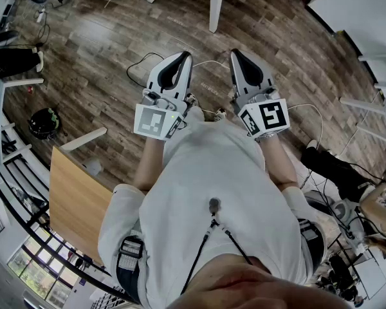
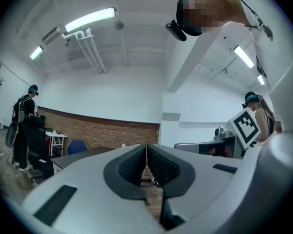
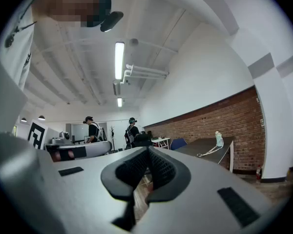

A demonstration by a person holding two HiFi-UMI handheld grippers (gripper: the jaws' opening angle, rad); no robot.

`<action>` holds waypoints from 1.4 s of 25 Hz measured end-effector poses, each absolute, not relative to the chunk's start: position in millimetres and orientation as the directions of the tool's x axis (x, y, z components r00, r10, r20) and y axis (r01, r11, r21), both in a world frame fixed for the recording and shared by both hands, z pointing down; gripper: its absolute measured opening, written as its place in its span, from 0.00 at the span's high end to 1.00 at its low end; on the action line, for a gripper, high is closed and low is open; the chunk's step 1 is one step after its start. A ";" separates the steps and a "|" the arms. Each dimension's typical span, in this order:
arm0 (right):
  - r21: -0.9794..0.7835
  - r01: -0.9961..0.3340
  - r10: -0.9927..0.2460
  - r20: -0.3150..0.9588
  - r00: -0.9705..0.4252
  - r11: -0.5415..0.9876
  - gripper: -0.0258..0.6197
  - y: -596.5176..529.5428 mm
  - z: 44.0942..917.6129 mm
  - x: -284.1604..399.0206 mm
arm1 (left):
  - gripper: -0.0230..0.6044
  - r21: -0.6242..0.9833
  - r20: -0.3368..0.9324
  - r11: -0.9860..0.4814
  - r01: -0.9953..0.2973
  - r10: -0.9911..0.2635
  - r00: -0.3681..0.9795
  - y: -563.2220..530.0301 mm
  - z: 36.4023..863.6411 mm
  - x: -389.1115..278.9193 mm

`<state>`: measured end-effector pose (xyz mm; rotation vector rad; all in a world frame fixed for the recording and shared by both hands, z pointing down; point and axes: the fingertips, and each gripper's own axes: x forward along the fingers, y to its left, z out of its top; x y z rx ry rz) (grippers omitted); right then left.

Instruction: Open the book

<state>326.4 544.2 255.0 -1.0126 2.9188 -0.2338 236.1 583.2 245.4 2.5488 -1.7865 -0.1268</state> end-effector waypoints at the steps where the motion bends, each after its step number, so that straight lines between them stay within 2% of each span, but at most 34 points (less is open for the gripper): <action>1: -0.160 -0.611 -0.618 0.003 -0.786 0.776 0.90 549.0 255.1 337.4 | 0.92 0.060 -0.051 -0.347 -0.936 -0.938 0.344 589.5 246.0 249.0; 8: -0.171 -0.583 -0.592 -0.002 -0.806 0.794 0.91 587.8 259.7 389.2 | 0.92 0.054 -0.054 -0.293 -0.954 -0.955 0.291 638.6 246.1 295.7; 16: -0.156 -0.523 -0.531 -0.008 -0.848 0.838 0.91 624.4 254.7 398.8 | 0.92 0.095 -0.058 -0.213 -0.973 -0.976 0.208 679.5 248.3 302.0; 31: -0.159 -0.531 -0.541 -0.022 -0.841 0.832 0.91 630.2 250.9 427.7 | 0.92 0.034 -0.055 -0.234 -0.972 -0.971 0.232 685.7 240.2 333.5; 35: -0.166 -0.522 -0.533 -0.027 -0.846 0.837 0.90 623.8 251.9 418.9 | 0.92 0.046 -0.051 -0.217 -0.975 -0.975 0.215 679.1 245.3 324.4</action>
